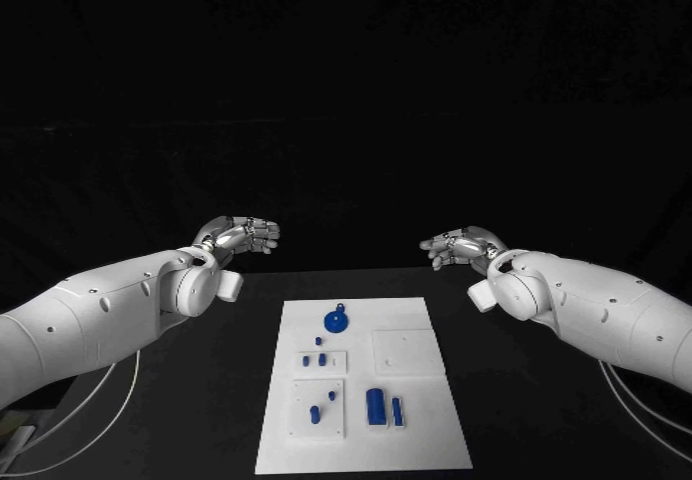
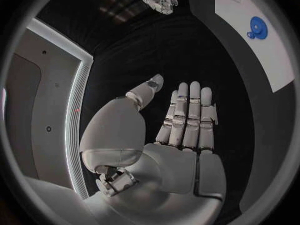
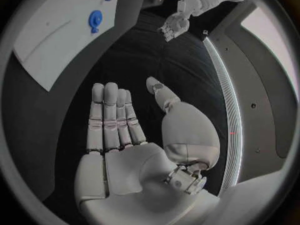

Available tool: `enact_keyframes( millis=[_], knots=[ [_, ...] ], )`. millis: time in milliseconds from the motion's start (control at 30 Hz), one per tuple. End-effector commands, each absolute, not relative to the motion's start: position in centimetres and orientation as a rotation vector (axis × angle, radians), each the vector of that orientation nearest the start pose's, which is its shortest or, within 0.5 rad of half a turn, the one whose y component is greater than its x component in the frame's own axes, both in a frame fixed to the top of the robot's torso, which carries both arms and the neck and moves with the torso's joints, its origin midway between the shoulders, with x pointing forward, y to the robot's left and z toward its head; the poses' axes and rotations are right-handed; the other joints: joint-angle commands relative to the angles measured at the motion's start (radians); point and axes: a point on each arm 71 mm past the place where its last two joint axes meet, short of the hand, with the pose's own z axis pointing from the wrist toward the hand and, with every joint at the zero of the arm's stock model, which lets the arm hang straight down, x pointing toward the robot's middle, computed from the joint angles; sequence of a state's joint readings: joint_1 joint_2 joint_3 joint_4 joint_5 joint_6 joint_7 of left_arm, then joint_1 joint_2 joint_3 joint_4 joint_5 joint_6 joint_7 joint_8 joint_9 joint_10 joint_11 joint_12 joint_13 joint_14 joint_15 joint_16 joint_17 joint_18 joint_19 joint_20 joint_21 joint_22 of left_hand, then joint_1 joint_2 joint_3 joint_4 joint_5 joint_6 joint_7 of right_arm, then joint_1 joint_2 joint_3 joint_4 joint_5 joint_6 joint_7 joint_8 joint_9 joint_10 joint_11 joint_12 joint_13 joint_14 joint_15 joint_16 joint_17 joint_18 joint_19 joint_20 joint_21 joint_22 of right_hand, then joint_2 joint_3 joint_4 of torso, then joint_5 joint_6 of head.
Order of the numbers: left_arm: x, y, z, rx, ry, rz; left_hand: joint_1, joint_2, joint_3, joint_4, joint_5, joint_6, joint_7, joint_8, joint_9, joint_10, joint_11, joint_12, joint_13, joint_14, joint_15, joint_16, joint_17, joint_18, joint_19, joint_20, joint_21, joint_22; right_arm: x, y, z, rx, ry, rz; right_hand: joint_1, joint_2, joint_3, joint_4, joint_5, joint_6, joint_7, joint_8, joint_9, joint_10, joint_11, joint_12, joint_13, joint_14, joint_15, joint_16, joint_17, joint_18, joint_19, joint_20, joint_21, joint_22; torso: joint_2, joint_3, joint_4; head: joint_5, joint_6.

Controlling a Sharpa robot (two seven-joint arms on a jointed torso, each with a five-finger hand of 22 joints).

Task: Assemble the parts on the task board

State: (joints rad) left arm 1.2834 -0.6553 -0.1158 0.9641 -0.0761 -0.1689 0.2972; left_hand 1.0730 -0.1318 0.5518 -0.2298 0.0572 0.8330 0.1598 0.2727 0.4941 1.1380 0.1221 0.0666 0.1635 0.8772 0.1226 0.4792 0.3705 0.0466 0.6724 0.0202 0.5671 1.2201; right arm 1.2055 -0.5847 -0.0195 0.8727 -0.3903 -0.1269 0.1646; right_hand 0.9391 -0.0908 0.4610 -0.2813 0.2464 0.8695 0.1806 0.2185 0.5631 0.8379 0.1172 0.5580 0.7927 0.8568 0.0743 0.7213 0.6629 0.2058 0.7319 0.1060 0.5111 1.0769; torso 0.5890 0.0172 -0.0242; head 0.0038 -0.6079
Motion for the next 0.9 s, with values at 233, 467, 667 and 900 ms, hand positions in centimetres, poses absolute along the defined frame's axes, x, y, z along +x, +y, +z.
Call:
enact_keyframes(
  millis=[233,467,667,900],
  knots=[
    [59.1,28.2,-18.5,-1.115,1.325,-1.297,-0.074,-0.024,-0.083,0.005,0.001,-0.073,-0.038,-0.029,-0.011,-0.142,-0.01,-0.003,-0.07,-0.128,0.017,-0.094,-0.029,-0.033,-0.124,0.027,-0.116,-0.035,59.0,-27.0,-22.5,1.014,1.516,1.22,0.013,0.021,-0.06,-0.013,-0.04,-0.047,-0.017,-0.002,-0.028,0.081,0.035,-0.334,-0.448,-0.045,0.076,-0.3,-0.221,-0.043,-0.145,0.078,-0.201,-0.145,-0.027,0.0066,0.0013,0.005,0.036],
    [58.9,28.2,-19.1,-1.112,1.36,-1.256,-1.073,0.132,-0.552,0.23,-0.057,-0.833,-0.16,-0.273,-0.494,-1.138,-0.122,-0.067,-0.163,-0.877,-0.123,-0.479,-0.37,-0.047,-0.672,-0.02,-0.567,-0.445,58.9,-27.1,-22.8,1.01,1.538,1.156,-0.939,0.091,-0.461,0.281,-0.246,-0.869,-0.181,-0.219,-0.563,-0.838,-0.117,-0.558,-0.793,-0.857,-0.074,-0.721,-0.663,-0.206,-0.732,-0.106,-0.511,-1.077,-0.028,0.0027,0.005,0.004,0.031],
    [57.7,26.9,-20.0,-1.127,1.342,-1.256,-1.073,0.132,-0.552,0.23,-0.057,-0.833,-0.16,-0.273,-0.494,-1.138,-0.122,-0.067,-0.163,-0.877,-0.123,-0.479,-0.37,-0.047,-0.672,-0.02,-0.567,-1.22,58.1,-26.2,-23.0,1.023,1.499,1.177,-0.939,0.091,-0.461,0.281,-0.246,-0.869,-0.181,-0.219,-0.563,-0.838,-0.117,-0.558,-0.793,-0.857,-0.074,-0.721,-0.663,-0.206,-0.732,-0.106,-0.511,-1.077,-0.044,-0.0161,0.0232,-0.003,0.009],
    [54.6,24.2,-21.6,-1.157,1.302,-1.253,-1.073,0.132,-0.552,0.23,-0.057,-0.833,-0.16,-0.273,-0.494,-1.138,-0.122,-0.067,-0.163,-0.877,-0.123,-0.479,-0.37,-0.047,-0.672,-0.02,-0.567,-1.22,55.5,-24.0,-23.1,1.066,1.4,1.22,-0.939,0.091,-0.461,0.281,-0.246,-0.869,-0.181,-0.219,-0.563,-0.838,-0.117,-0.558,-0.793,-0.857,-0.074,-0.721,-0.663,-0.206,-0.732,-0.106,-0.511,-1.077,-0.045,-0.0172,0.0242,-0.004,0.008]
  ],
)
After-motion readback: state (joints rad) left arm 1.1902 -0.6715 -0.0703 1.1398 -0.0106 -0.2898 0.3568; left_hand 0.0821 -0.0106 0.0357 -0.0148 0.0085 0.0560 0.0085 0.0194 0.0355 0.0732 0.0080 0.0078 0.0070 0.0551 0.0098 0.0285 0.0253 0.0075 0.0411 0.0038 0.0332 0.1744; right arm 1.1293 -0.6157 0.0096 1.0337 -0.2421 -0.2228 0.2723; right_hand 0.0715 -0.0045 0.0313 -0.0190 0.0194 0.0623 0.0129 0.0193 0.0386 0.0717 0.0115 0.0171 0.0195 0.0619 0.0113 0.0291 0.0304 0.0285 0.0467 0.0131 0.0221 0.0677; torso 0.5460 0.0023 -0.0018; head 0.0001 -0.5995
